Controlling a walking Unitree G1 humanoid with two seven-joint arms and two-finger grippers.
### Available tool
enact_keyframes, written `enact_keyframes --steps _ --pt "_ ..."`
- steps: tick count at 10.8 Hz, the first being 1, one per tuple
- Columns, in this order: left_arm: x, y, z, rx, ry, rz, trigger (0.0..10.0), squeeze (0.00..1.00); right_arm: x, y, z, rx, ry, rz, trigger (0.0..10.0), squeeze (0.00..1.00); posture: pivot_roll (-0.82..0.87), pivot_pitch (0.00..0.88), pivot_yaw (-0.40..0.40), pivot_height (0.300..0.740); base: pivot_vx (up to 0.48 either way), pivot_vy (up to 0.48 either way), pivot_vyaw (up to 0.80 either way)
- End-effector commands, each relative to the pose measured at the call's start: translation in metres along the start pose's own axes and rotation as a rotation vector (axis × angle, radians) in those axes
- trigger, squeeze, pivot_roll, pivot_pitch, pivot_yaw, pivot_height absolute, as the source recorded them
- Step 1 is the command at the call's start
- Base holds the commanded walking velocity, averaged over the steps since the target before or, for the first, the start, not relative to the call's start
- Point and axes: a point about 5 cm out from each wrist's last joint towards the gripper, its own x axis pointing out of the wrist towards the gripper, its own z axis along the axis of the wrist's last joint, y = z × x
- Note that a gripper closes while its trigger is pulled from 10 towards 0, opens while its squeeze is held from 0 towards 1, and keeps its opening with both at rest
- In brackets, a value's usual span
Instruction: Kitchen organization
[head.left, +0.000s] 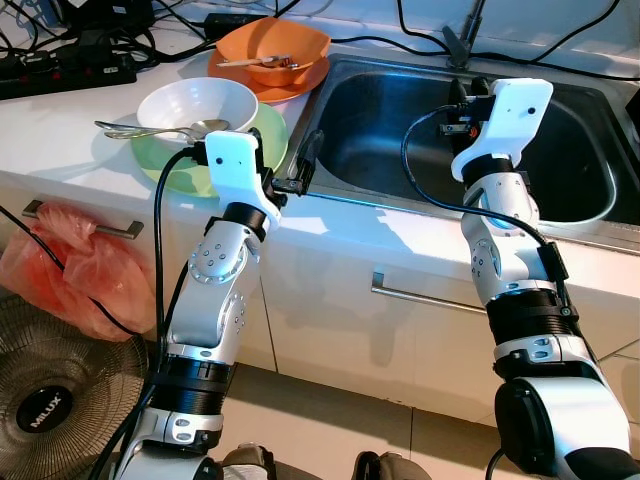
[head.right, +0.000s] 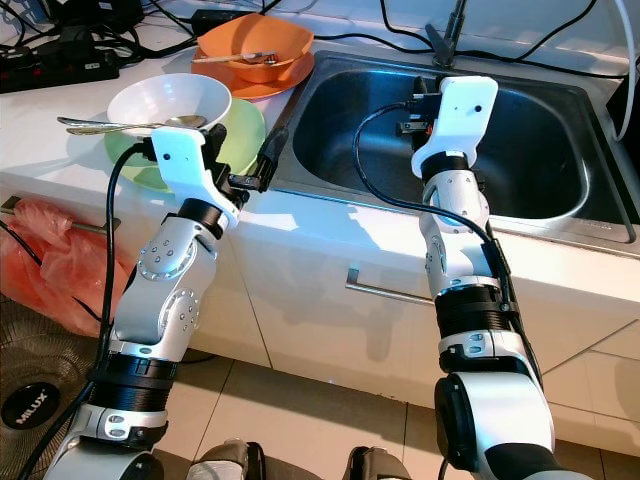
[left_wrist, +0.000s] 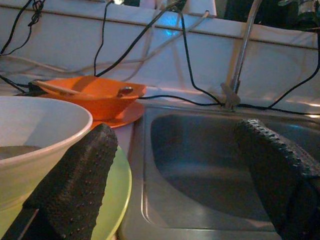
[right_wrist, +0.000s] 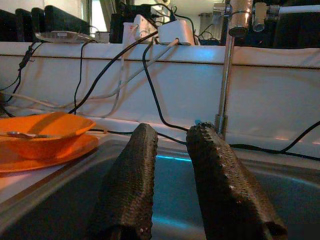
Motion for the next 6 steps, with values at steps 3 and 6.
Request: enact_keyframes --steps 3,6 --pt "-0.0004 -0.0032 0.0023 0.004 -0.008 -0.02 10.0 0.0 -0.0002 -0.0005 0.0032 -0.004 -0.012 -0.002 10.0 0.0 0.04 0.07 -0.001 0.74 0.0 0.0 0.0" --pt "-0.0004 -0.0032 0.0023 0.004 -0.008 -0.02 10.0 0.0 -0.0002 -0.0005 0.0032 -0.004 -0.012 -0.002 10.0 0.0 0.04 0.07 -0.001 0.74 0.0 0.0 0.0"
